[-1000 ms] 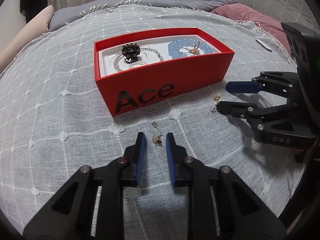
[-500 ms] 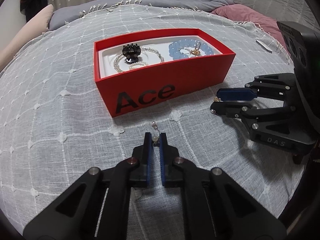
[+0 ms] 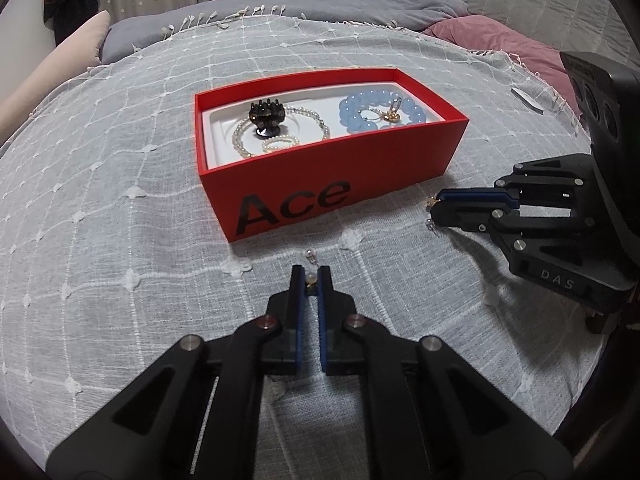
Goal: Organize jewelry
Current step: 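Grasp one gold earring with left tool while right tool grasps the other gold earring, then carry both gold earrings over the red box's white insert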
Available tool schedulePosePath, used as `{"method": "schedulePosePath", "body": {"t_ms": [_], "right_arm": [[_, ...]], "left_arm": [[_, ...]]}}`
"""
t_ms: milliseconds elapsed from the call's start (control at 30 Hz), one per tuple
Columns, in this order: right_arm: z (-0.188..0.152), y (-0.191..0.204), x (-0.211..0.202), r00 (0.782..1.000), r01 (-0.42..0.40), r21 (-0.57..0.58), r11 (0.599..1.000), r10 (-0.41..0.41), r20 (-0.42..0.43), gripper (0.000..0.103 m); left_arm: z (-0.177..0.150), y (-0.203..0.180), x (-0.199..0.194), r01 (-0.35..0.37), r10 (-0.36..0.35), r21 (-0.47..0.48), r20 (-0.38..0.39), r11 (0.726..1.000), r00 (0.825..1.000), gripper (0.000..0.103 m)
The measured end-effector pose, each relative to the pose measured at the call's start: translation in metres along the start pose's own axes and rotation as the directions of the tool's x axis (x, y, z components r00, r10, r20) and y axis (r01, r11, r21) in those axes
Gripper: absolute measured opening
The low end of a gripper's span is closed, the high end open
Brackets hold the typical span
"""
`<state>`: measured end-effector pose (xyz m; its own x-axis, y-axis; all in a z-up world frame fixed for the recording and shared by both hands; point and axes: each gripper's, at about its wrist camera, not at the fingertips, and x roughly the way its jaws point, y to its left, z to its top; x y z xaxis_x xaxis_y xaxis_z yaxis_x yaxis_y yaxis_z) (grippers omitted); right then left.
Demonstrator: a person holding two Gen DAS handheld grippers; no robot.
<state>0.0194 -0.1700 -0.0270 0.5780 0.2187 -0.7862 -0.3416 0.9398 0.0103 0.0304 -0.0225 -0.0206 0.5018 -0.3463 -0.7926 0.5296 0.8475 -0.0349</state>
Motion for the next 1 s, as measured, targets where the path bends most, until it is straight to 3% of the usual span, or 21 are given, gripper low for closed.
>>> {"method": "schedulePosePath", "body": {"t_ms": [1000], "right_arm": [[0.028,-0.013,-0.048,0.99,-0.035,0.078,0.996,0.024,0.139,0.005]], "left_arm": [[0.028,0.015,-0.041,0.015,-0.005,-0.077,0.132,0.997,0.991,0.006]]}}
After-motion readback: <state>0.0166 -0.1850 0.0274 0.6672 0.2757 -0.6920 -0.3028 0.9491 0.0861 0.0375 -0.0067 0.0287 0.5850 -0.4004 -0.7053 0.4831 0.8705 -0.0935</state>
